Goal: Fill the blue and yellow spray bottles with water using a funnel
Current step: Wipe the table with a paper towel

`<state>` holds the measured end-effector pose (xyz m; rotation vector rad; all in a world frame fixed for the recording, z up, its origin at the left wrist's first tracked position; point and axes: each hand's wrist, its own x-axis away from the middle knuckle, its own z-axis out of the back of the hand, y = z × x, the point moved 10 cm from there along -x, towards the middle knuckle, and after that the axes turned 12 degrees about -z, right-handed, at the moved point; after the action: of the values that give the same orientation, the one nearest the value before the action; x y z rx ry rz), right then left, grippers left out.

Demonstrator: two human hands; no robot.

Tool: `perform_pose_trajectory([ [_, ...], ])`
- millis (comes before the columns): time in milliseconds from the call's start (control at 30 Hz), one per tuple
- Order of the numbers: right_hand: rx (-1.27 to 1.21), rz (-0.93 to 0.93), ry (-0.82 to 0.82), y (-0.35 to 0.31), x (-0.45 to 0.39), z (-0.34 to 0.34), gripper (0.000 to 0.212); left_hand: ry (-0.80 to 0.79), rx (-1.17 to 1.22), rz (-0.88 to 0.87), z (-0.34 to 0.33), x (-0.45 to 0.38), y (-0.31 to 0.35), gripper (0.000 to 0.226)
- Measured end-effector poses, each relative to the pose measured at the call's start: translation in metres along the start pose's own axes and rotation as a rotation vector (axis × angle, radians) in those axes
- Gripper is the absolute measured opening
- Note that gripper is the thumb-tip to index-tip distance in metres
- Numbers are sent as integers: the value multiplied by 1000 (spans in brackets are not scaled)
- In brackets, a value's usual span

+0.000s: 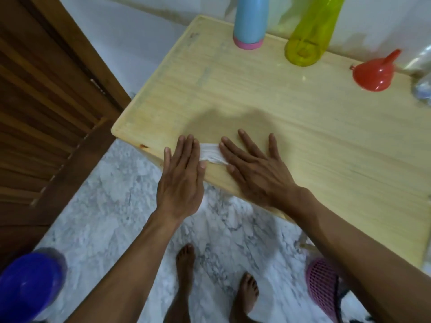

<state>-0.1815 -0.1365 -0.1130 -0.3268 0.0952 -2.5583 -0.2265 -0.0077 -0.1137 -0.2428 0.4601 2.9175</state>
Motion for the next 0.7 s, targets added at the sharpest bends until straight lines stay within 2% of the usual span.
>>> perform_pose_trajectory([
  [367,4,-5,17,67,73,-7,58,34,17,-73,-24,8,91,57],
  [700,100,-202,162,142,174,-16,55,-15,38,-253,-50,14,209,52],
])
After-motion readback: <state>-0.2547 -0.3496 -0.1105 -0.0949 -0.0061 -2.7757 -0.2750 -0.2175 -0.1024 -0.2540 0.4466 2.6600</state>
